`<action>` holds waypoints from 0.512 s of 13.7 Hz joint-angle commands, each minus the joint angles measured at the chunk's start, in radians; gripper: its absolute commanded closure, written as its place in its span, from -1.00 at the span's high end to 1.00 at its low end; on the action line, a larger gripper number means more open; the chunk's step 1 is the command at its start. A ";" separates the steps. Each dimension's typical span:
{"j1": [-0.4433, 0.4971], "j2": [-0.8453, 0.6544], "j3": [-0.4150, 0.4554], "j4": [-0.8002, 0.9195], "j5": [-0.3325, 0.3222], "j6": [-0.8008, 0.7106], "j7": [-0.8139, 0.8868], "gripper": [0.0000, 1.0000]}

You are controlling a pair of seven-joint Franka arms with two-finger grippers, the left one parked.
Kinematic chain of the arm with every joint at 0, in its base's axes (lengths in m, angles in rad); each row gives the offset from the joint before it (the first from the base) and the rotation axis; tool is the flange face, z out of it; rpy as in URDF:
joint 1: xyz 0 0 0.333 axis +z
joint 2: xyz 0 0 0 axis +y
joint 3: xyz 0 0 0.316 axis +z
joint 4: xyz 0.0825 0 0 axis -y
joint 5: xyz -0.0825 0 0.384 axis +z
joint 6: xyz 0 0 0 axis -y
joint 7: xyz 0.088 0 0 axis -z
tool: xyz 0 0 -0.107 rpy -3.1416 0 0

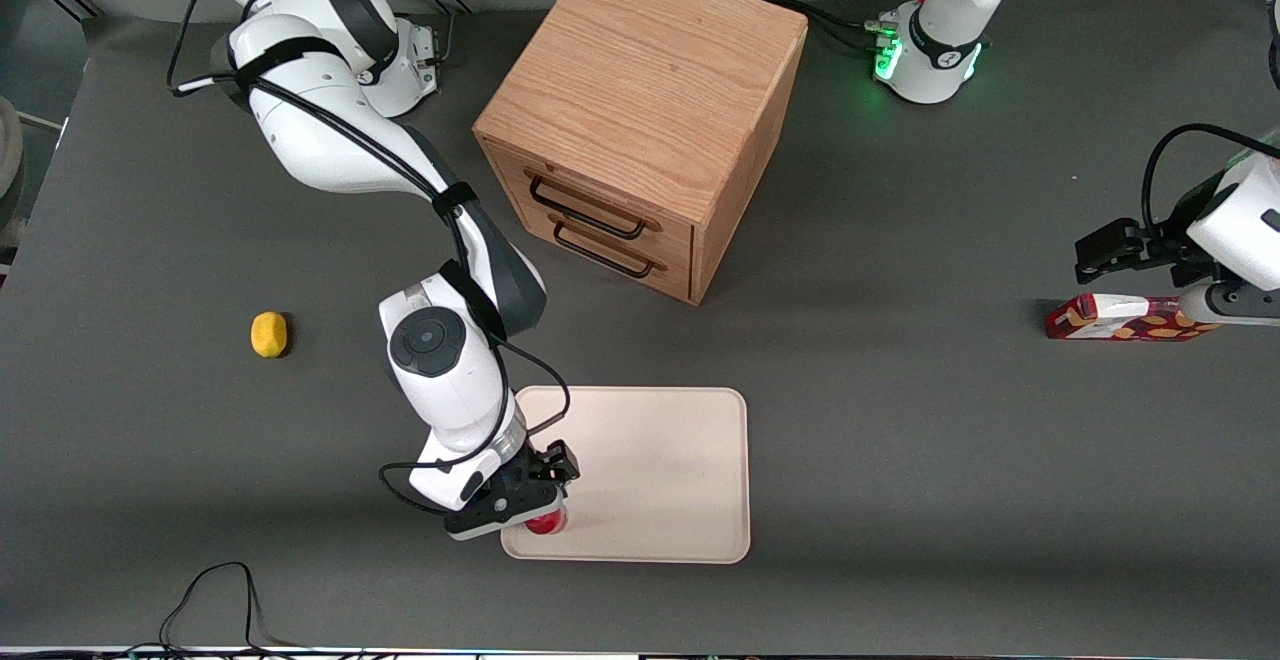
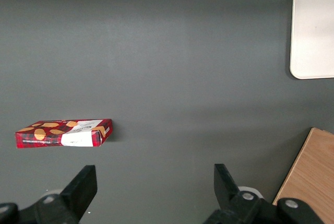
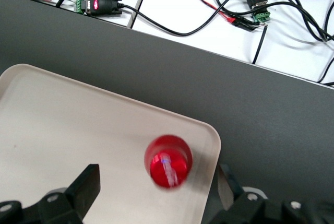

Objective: Place coke bottle on tray

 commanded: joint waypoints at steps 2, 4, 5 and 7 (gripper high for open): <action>-0.026 -0.191 0.000 -0.206 0.004 -0.016 0.040 1.00; -0.032 -0.370 -0.061 -0.411 0.136 -0.018 0.062 1.00; -0.032 -0.462 -0.101 -0.523 0.200 -0.016 0.059 1.00; -0.032 -0.640 -0.160 -0.727 0.270 -0.019 0.051 1.00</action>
